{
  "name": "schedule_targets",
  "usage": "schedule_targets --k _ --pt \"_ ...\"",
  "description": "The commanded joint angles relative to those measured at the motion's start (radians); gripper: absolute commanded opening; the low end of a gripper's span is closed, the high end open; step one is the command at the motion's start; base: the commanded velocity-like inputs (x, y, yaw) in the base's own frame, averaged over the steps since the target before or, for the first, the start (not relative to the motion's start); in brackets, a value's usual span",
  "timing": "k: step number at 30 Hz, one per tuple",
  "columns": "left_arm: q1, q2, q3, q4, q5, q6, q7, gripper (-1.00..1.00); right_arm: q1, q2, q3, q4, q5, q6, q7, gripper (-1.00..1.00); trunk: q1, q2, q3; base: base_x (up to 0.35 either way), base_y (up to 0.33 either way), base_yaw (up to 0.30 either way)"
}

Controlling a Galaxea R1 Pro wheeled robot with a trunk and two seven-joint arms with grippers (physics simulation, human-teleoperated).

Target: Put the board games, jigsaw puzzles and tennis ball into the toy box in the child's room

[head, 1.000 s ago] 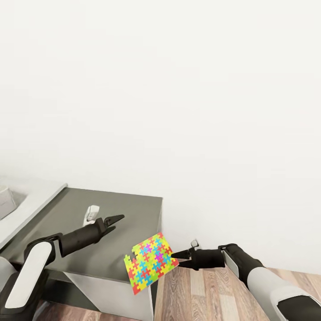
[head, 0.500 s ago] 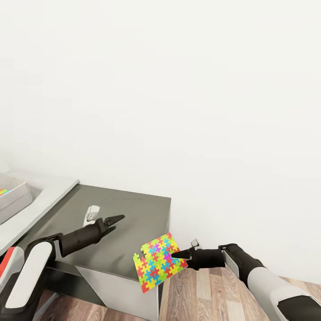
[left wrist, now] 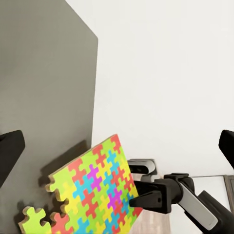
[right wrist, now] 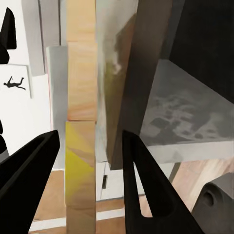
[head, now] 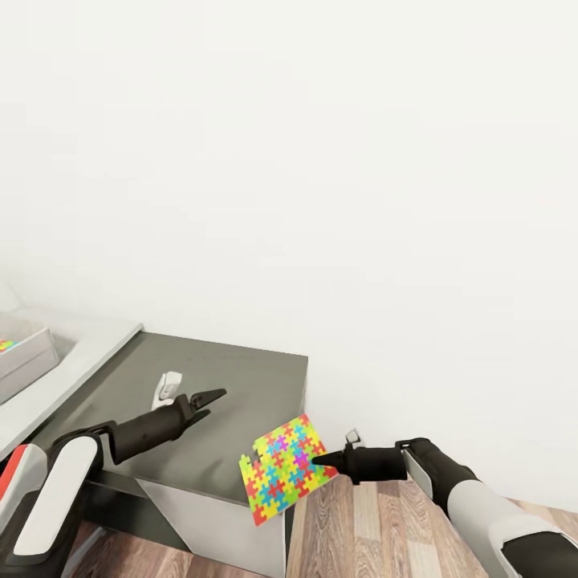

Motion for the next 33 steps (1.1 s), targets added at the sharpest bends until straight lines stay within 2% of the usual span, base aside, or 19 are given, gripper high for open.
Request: schedule_targets --k 1,4,6,8,9,11,16,17,19,20,22,23,24,26,27,29,33 --pt "0.000 0.000 0.001 0.000 -0.004 0.004 -0.005 1.00 -0.001 -0.002 0.008 -0.001 -0.007 0.008 0.000 -1.00 0.000 -0.001 -0.001 0.000 0.000 0.000" --pt "0.002 0.000 0.001 0.001 -0.006 0.003 -0.007 1.00 -0.002 -0.013 0.008 -0.013 -0.010 0.009 0.046 -1.00 -0.008 0.013 0.005 0.000 0.000 0.000" --pt "0.003 -0.002 0.001 0.001 -0.003 0.002 -0.009 1.00 -0.003 -0.029 0.008 -0.043 -0.009 0.014 0.107 -1.00 -0.015 0.027 0.012 0.000 0.000 0.000" --pt "0.004 -0.019 0.002 0.001 -0.001 0.003 -0.006 1.00 -0.003 -0.040 0.009 -0.063 -0.008 0.015 0.136 -1.00 -0.023 0.041 0.018 0.000 0.000 0.000" --pt "0.005 -0.037 0.002 0.000 -0.004 0.004 -0.004 1.00 -0.003 -0.044 0.009 -0.073 -0.007 0.015 0.145 -1.00 -0.027 0.048 0.021 0.000 0.000 0.000" --pt "0.006 -0.051 0.002 -0.001 -0.007 0.005 -0.002 1.00 -0.002 -0.053 0.009 -0.091 -0.006 0.014 0.150 -1.00 -0.035 0.062 0.027 0.000 0.000 0.000" --pt "0.008 -0.058 0.004 -0.006 -0.001 0.005 -0.007 1.00 -0.002 -0.060 0.010 -0.146 -0.003 0.015 0.146 -1.00 -0.054 0.097 0.045 0.000 0.000 0.000" --pt "0.010 -0.082 0.010 -0.010 0.005 0.004 -0.016 1.00 -0.004 -0.071 0.010 -0.177 -0.002 0.016 0.143 -1.00 -0.058 0.104 0.049 0.000 0.000 0.000" --pt "0.009 -0.088 0.022 -0.011 0.007 0.005 -0.028 1.00 -0.005 -0.076 0.010 -0.186 -0.002 0.017 0.142 -1.00 -0.065 0.118 0.059 0.000 0.000 0.000" --pt "-0.029 -0.084 0.053 -0.011 0.090 0.009 -0.053 1.00 -0.006 -0.087 0.010 -0.228 -0.002 0.027 0.141 -1.00 -0.069 0.125 0.063 0.000 0.000 0.000" --pt "-0.043 -0.079 0.062 -0.012 0.125 0.010 -0.056 1.00 -0.005 -0.096 0.010 -0.267 -0.002 0.061 0.139 -1.00 -0.077 0.139 0.073 0.000 0.000 0.000" --pt "-0.047 -0.079 0.063 -0.012 0.130 0.010 -0.056 1.00 -0.004 -0.098 0.010 -0.278 -0.002 0.069 0.137 -1.00 -0.081 0.146 0.078 0.000 0.000 0.000" --pt "-0.082 -0.077 0.066 -0.012 0.147 0.013 -0.057 1.00 0.002 -0.104 0.009 -0.335 -0.002 0.092 0.111 -1.00 -0.084 0.153 0.083 0.000 0.000 0.000" --pt "-0.110 -0.064 0.067 -0.012 0.178 0.015 -0.058 1.00 0.005 -0.107 0.009 -0.373 -0.002 0.099 0.098 -1.00 -0.092 0.167 0.092 0.000 0.000 0.000" --pt "-0.121 0.005 0.082 -0.012 0.258 0.015 -0.058 1.00 0.006 -0.134 0.004 -0.437 -0.003 0.145 0.090 -1.00 -0.096 0.174 0.097 0.000 0.000 0.000" --pt "-0.125 0.037 0.097 -0.012 0.285 0.014 -0.059 1.00 0.004 -0.145 -0.002 -0.473 -0.003 0.193 0.075 -1.00 -0.104 0.188 0.106 0.000 0.000 0.000" --pt "-0.128 0.047 0.106 -0.012 0.299 0.009 -0.057 1.00 0.007 -0.151 -0.019 -0.547 -0.003 0.228 0.017 -1.00 -0.119 0.216 0.125 0.000 0.000 -0.006"
